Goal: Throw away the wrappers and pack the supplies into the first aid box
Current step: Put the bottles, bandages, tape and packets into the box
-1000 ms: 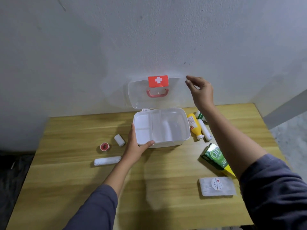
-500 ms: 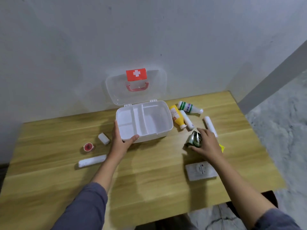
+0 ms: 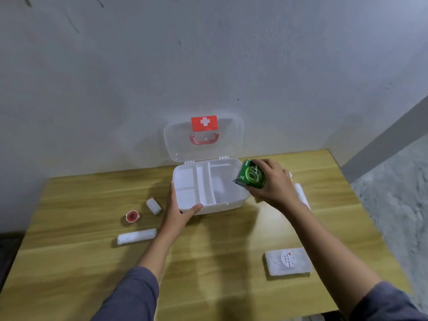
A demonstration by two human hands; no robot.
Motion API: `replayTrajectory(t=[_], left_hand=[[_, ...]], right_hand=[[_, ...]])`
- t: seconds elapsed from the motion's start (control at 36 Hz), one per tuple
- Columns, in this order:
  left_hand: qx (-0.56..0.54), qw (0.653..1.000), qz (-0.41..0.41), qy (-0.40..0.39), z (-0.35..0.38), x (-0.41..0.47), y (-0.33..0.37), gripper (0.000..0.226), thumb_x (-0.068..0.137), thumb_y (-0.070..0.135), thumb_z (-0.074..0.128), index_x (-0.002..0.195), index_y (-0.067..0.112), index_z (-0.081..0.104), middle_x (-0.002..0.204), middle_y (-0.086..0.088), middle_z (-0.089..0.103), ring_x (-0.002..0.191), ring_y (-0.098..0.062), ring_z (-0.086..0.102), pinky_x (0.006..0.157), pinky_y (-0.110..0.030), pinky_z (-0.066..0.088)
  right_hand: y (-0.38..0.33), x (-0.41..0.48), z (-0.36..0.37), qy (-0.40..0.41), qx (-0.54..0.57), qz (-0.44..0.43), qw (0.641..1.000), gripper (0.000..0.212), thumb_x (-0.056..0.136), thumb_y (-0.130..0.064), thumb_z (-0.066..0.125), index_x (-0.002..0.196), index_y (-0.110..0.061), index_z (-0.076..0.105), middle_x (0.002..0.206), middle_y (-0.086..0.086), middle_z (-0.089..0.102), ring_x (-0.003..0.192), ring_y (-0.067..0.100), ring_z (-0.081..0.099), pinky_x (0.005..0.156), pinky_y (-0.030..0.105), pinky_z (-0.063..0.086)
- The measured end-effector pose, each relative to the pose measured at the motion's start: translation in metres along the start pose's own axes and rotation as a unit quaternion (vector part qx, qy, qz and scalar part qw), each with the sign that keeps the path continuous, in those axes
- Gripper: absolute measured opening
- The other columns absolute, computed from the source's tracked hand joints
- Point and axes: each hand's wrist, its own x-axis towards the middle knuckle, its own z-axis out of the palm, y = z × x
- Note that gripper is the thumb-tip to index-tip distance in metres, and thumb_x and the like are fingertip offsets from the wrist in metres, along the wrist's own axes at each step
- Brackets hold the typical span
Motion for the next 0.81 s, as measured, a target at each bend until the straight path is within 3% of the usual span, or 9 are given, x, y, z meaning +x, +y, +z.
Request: replayTrajectory(t=[0.17, 0.28, 0.33, 0.42, 0.56, 0.67, 0.81], left_hand=[[-0.027, 1.0, 0.013, 0.004, 0.002, -0.001, 0.001, 0.103, 0.072, 0.027, 0.077, 0.139, 0.044, 0.0, 0.143, 0.019, 0.019, 0.134, -0.005, 0.022, 0.108, -0.032, 0.029], [-0.019, 1.0, 0.012, 0.007, 0.002, 0.001, -0.004, 0.107, 0.069, 0.037, 0.078, 0.143, 0.042, 0.001, 0.154, 0.011, 0.013, 0.141, -0.012, 0.018, 0.11, -0.036, 0.029], [-0.015, 1.0, 0.005, 0.014, 0.003, 0.002, -0.004, 0.108, 0.071, 0.033, 0.078, 0.145, 0.036, -0.001, 0.156, 0.009, 0.01, 0.142, -0.012, 0.015, 0.108, -0.032, 0.028], [-0.014, 1.0, 0.009, 0.011, 0.003, 0.003, -0.006, 0.11, 0.07, 0.034, 0.078, 0.146, 0.035, -0.001, 0.156, 0.007, 0.012, 0.142, -0.013, 0.017, 0.112, -0.038, 0.027], [-0.02, 1.0, -0.007, 0.007, 0.003, 0.003, -0.008, 0.117, 0.06, 0.055, 0.078, 0.144, 0.04, -0.002, 0.156, 0.007, 0.015, 0.141, -0.014, 0.02, 0.113, -0.045, 0.027], [-0.02, 1.0, -0.002, 0.007, 0.003, 0.004, -0.009, 0.116, 0.062, 0.052, 0.078, 0.146, 0.036, -0.001, 0.156, 0.006, 0.015, 0.142, -0.014, 0.019, 0.114, -0.046, 0.026], [-0.023, 1.0, 0.01, 0.011, 0.003, 0.004, -0.009, 0.112, 0.068, 0.038, 0.078, 0.145, 0.037, -0.002, 0.156, 0.006, 0.015, 0.141, -0.013, 0.019, 0.113, -0.045, 0.026]], right_hand=[[-0.027, 0.036, 0.018, -0.097, -0.087, -0.081, 0.988, 0.073, 0.074, -0.047, 0.068, 0.136, -0.021, 0.039, 0.132, 0.003, 0.049, 0.12, 0.026, 0.044, 0.097, 0.042, 0.033], [-0.04, 0.054, 0.037, -0.143, -0.157, -0.119, 0.97, 0.075, 0.074, -0.045, 0.067, 0.138, -0.02, 0.037, 0.135, 0.004, 0.047, 0.123, 0.026, 0.042, 0.098, 0.039, 0.034], [-0.044, 0.061, 0.043, -0.148, -0.173, -0.134, 0.964, 0.074, 0.073, -0.045, 0.067, 0.137, -0.02, 0.038, 0.135, 0.004, 0.047, 0.122, 0.026, 0.043, 0.098, 0.039, 0.035], [-0.046, 0.069, 0.043, -0.159, -0.196, -0.145, 0.957, 0.077, 0.07, -0.049, 0.068, 0.136, -0.021, 0.039, 0.131, 0.005, 0.05, 0.119, 0.026, 0.045, 0.096, 0.039, 0.035], [-0.034, 0.074, 0.028, -0.17, -0.234, -0.132, 0.948, 0.087, 0.062, -0.055, 0.073, 0.134, -0.021, 0.04, 0.126, 0.004, 0.052, 0.117, 0.026, 0.046, 0.099, 0.043, 0.033], [-0.026, 0.072, 0.016, -0.173, -0.22, -0.1, 0.955, 0.081, 0.064, -0.051, 0.073, 0.131, -0.019, 0.042, 0.123, 0.007, 0.053, 0.114, 0.027, 0.047, 0.094, 0.04, 0.036], [-0.028, 0.069, 0.029, -0.208, -0.156, -0.124, 0.958, 0.079, 0.063, -0.045, 0.077, 0.129, -0.015, 0.045, 0.119, 0.009, 0.054, 0.108, 0.025, 0.048, 0.09, 0.037, 0.042]])
